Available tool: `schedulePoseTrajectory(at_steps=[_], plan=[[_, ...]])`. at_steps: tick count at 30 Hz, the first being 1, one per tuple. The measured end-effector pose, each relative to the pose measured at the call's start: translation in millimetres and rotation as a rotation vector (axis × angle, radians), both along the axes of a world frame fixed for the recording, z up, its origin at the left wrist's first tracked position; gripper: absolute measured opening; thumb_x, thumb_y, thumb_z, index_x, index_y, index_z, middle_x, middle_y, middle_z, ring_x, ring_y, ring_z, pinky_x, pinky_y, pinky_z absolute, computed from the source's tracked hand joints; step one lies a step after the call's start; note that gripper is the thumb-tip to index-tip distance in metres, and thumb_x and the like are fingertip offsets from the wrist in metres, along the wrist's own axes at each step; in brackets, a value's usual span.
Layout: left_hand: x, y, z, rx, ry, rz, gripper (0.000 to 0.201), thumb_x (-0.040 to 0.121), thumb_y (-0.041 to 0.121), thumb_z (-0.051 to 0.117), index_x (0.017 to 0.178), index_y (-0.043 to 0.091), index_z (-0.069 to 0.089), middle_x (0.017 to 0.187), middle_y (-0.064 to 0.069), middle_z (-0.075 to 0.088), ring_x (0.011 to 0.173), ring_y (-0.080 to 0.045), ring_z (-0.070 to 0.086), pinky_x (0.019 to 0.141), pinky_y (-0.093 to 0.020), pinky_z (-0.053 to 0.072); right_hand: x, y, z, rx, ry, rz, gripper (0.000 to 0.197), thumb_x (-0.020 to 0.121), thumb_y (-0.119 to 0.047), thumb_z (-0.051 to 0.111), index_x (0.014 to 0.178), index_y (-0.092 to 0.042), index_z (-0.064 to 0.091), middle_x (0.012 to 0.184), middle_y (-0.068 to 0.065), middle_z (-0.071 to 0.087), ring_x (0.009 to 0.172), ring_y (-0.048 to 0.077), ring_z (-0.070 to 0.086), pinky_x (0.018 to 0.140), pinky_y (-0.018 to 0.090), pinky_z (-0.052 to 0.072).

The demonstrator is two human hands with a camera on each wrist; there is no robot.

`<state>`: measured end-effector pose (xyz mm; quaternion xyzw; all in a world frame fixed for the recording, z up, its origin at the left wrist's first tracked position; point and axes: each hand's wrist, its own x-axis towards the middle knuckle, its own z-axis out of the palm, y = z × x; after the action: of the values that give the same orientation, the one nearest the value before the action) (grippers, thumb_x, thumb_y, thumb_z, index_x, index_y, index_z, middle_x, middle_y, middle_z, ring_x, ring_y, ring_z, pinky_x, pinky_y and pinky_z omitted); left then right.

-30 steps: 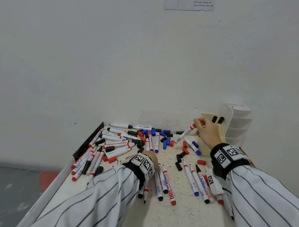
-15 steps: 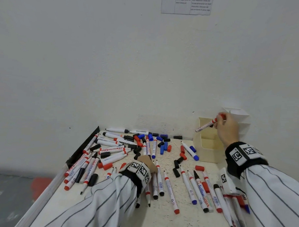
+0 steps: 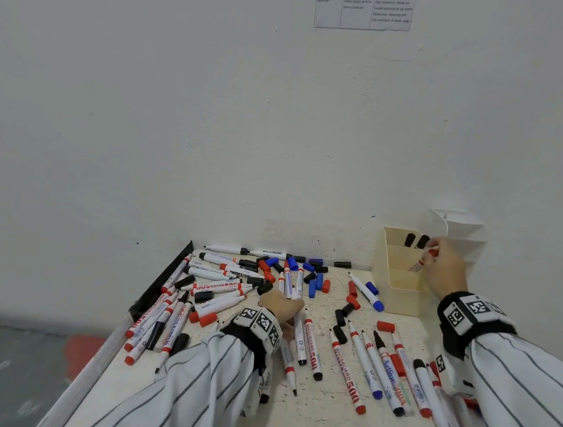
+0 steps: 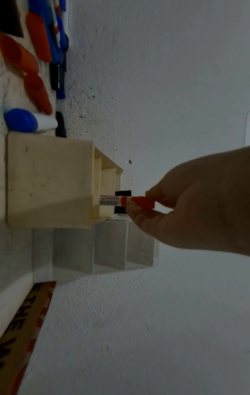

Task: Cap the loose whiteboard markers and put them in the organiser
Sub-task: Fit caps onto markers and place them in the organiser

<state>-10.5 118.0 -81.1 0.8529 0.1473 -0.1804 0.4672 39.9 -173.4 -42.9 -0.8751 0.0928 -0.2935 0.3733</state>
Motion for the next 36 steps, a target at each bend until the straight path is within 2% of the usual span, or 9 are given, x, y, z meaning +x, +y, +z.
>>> schedulePoseTrajectory(at_steps=[3,8,11,13,17,22,27,32,36], plan=[[2,4,5,-0.039,-0.087,0.028,0.024,0.090,0.033,0.056,0.078,0.013,0.052,0.092,-0.010,0.066,0.085,-0.024,0.066,0.089,-0.037,0.054,-2,1,-4,-0.014,0.077,0.008,0.020,0.092,0.002,0.047,0.110,0.001,0.055,0.108,0.023,0.058,0.102,0.037,0.056,0.089,0.043,0.044],[2,11,12,-0.065,-0.161,0.103,0.024,0.091,0.034,0.051,0.074,0.017,0.049,0.085,-0.008,0.060,0.090,-0.026,0.067,0.089,-0.040,0.054,-13,13,3,-0.043,0.229,-0.049,0.040,0.088,-0.001,0.050,0.128,0.000,0.046,0.128,0.024,0.045,0.116,0.039,0.045,0.098,0.044,0.039],[1,13,13,-0.103,-0.209,0.137,0.027,0.091,0.033,0.050,0.070,0.017,0.045,0.079,-0.006,0.054,0.083,-0.025,0.061,0.091,-0.041,0.052,-21,32,6,-0.190,0.115,-0.080,0.031,0.087,-0.005,0.052,0.117,-0.003,0.055,0.123,0.019,0.045,0.111,0.034,0.046,0.093,0.041,0.040],[-1,13,12,-0.113,-0.243,0.156,0.030,0.092,0.032,0.050,0.067,0.018,0.041,0.069,-0.002,0.048,0.073,-0.020,0.053,0.085,-0.037,0.051,-26,50,7,-0.274,0.129,0.061,0.018,0.089,-0.007,0.051,0.104,-0.006,0.061,0.112,0.011,0.055,0.100,0.023,0.051,0.089,0.035,0.042],[-5,16,15,-0.076,-0.277,0.153,0.034,0.093,0.028,0.050,0.063,0.018,0.038,0.063,0.001,0.042,0.060,-0.013,0.044,0.071,-0.031,0.043,-37,92,-1,-0.336,0.606,0.458,0.007,0.089,-0.015,0.058,0.095,-0.016,0.062,0.099,-0.001,0.060,0.084,0.008,0.054,0.071,0.016,0.042],[-7,27,16,-0.071,-0.250,0.116,0.023,0.090,0.026,0.055,0.072,0.017,0.045,0.084,-0.008,0.056,0.088,-0.027,0.063,0.090,-0.043,0.052,-47,118,-17,-0.588,0.978,0.435,0.031,0.084,-0.031,0.066,0.109,-0.013,0.066,0.108,0.002,0.065,0.093,0.013,0.055,0.082,0.024,0.047],[-9,38,15,-0.085,-0.226,0.102,0.018,0.088,0.026,0.060,0.078,0.016,0.049,0.100,-0.014,0.063,0.098,-0.028,0.064,0.089,-0.044,0.053,-53,124,-25,-0.595,0.995,0.419,0.040,0.084,-0.039,0.064,0.112,-0.010,0.064,0.095,0.001,0.060,0.086,0.013,0.053,0.062,0.018,0.041],[-9,40,11,-0.066,-0.242,0.054,0.013,0.088,0.026,0.060,0.083,0.018,0.050,0.094,-0.006,0.060,0.095,-0.025,0.064,0.090,-0.039,0.052,-51,125,-22,-0.528,0.927,0.445,0.024,0.083,-0.030,0.065,0.099,-0.013,0.060,0.093,0.000,0.059,0.087,0.013,0.053,0.068,0.020,0.044],[-10,38,8,-0.050,-0.293,-0.043,0.014,0.088,0.026,0.060,0.095,0.015,0.058,0.092,-0.002,0.058,0.073,-0.011,0.053,0.072,-0.026,0.048,-47,125,-13,-0.350,0.682,0.471,0.014,0.087,-0.023,0.059,0.097,-0.019,0.050,0.094,0.000,0.055,0.084,0.013,0.051,0.073,0.022,0.043]])
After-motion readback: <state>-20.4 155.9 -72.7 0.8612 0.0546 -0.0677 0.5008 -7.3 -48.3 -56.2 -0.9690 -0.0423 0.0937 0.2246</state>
